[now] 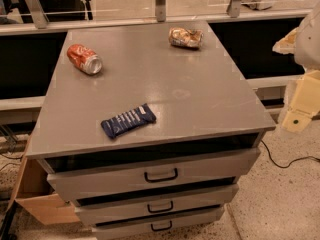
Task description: Move coke can near rxbar blueberry
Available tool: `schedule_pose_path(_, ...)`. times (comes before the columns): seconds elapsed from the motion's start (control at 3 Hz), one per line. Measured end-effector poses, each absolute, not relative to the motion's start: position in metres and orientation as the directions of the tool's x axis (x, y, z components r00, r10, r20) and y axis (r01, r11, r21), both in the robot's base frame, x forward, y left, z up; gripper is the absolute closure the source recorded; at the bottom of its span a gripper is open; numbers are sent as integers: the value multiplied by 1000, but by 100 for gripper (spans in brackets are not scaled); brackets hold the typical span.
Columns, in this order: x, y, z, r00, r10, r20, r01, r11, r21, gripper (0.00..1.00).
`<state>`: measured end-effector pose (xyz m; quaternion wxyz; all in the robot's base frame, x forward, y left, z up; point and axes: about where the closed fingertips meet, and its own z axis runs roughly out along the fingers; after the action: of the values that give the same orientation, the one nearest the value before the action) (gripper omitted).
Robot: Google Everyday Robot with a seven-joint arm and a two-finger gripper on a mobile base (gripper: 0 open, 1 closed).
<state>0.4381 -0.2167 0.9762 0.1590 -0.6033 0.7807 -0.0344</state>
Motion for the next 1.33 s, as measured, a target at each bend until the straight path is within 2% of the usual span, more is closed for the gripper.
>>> schedule_pose_path(0.33,438,-217,976,-221,-953,-207,-931,270,-246,0)
schedule_pose_path(0.67,468,-173,971,-161,-946,-283,-940,235,-249,0)
schedule_pose_path(1.33,582,0,970,75,-845,-529,-943,112,-312,0)
